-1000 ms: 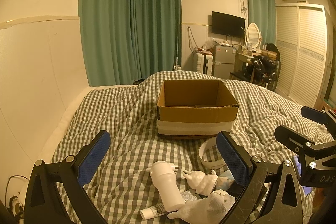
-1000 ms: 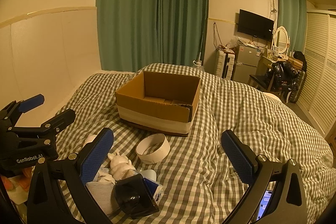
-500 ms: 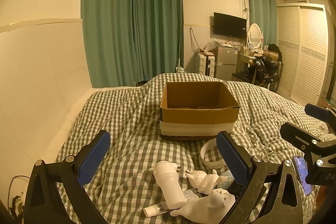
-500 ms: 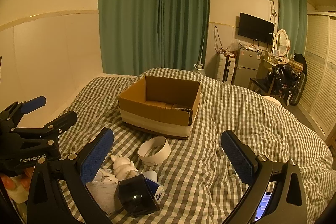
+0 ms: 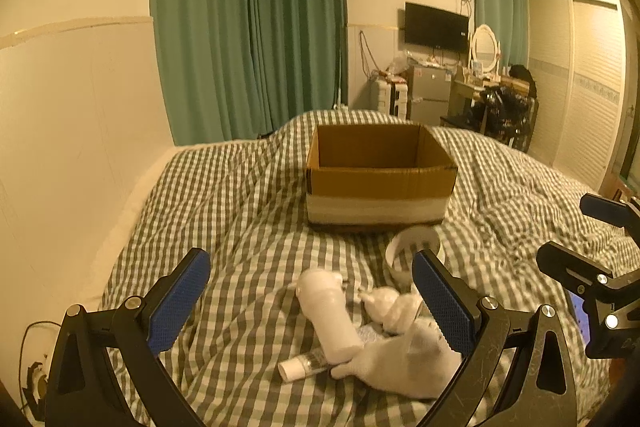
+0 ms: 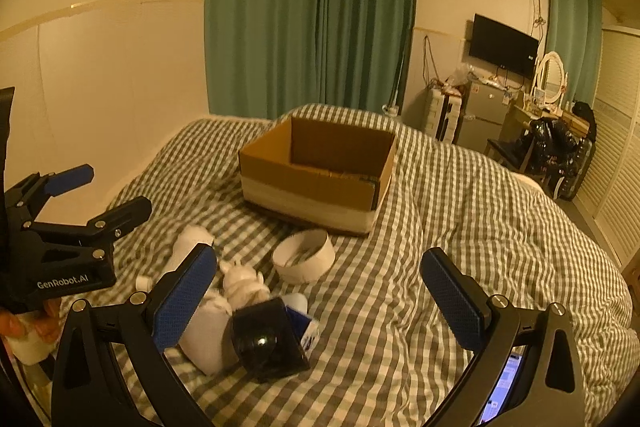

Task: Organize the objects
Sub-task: 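Grasp the white bottle with the left gripper while the right gripper grasps the black round object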

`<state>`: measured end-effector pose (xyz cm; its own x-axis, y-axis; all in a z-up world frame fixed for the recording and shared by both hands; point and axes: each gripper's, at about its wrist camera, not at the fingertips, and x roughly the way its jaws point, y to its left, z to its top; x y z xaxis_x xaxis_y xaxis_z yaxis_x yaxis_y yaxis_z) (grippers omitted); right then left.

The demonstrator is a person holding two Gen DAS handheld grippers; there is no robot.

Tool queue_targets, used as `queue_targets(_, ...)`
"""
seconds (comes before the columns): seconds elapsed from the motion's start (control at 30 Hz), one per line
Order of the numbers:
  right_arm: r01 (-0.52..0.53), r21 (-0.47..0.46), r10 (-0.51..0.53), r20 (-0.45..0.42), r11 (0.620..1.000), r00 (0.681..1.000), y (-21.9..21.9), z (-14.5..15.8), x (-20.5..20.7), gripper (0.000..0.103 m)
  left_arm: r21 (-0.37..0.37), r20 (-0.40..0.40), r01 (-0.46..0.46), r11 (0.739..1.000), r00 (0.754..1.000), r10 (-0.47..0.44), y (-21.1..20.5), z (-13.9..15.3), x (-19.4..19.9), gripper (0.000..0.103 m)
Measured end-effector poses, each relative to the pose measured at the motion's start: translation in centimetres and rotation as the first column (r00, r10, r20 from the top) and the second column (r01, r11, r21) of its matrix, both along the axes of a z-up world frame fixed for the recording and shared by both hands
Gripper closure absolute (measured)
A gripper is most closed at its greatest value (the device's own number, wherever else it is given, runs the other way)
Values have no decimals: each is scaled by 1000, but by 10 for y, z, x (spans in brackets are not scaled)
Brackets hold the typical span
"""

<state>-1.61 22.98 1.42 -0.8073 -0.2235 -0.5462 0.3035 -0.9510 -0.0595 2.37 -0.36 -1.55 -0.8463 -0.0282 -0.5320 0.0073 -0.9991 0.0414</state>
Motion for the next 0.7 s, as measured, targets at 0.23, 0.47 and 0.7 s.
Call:
queue_targets(0.23, -21, 49, 17, 85, 999, 996, -4, -31, -2, 0, 5, 57, 23, 1000, 998, -23, 1, -21, 1, 0)
queue_targets(0.47, -89, 67, 76, 172, 994, 982, -15, -62, -1, 0, 12, 111, 14, 1000, 994, -15, -2, -43, -11, 0)
queue_targets(0.7, -126, 81, 104, 236, 989, 966, -22, -86, -5, 22, 34, 182, 31, 999, 983, -36, 1, -68, -31, 11)
